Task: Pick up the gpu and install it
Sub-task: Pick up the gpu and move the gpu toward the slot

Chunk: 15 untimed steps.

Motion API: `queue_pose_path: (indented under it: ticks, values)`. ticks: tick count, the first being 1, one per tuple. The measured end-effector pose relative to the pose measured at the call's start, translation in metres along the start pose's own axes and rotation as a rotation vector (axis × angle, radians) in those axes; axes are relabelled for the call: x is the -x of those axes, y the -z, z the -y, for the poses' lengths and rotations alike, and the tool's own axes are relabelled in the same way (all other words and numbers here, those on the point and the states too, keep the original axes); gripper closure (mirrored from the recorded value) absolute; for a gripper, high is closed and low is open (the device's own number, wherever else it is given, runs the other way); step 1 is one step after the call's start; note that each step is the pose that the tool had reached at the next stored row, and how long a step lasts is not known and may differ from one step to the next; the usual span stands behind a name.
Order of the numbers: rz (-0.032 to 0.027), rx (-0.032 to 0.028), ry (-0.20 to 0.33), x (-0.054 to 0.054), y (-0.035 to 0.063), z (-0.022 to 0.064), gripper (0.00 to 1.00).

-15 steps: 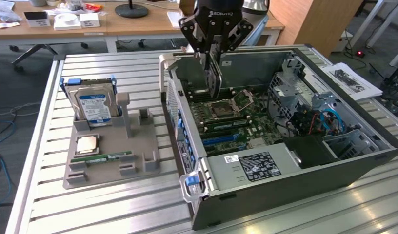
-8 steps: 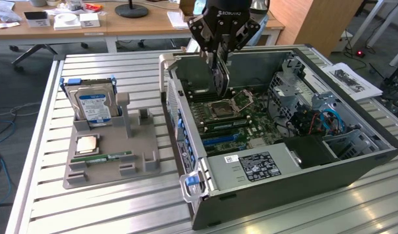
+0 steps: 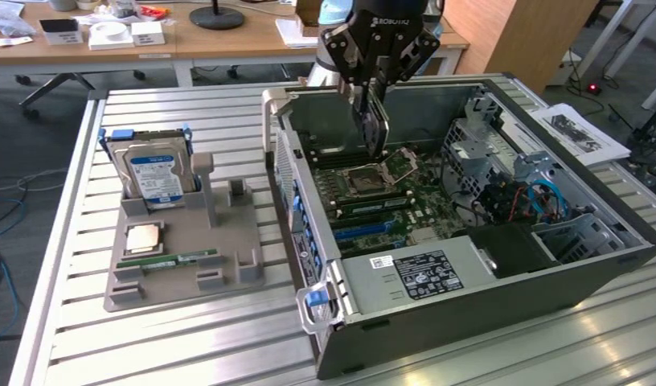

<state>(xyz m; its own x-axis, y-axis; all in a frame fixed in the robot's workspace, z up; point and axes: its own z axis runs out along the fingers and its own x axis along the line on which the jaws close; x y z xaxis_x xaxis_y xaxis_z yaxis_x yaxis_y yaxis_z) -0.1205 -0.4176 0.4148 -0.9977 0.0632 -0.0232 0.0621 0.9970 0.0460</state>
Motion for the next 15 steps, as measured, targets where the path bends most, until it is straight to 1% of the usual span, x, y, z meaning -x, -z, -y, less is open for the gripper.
queue_pose_path:
  ticks: [5,8,15]
  values:
    - [0.0000,0.0001,0.000,0.000,0.0000,-0.0001,0.73]
    - [-0.0001,0.0000,0.001,0.003,-0.0001,-0.0003,0.73]
    - [-0.0001,0.0001,0.002,0.018,-0.0007,-0.0012,0.73]
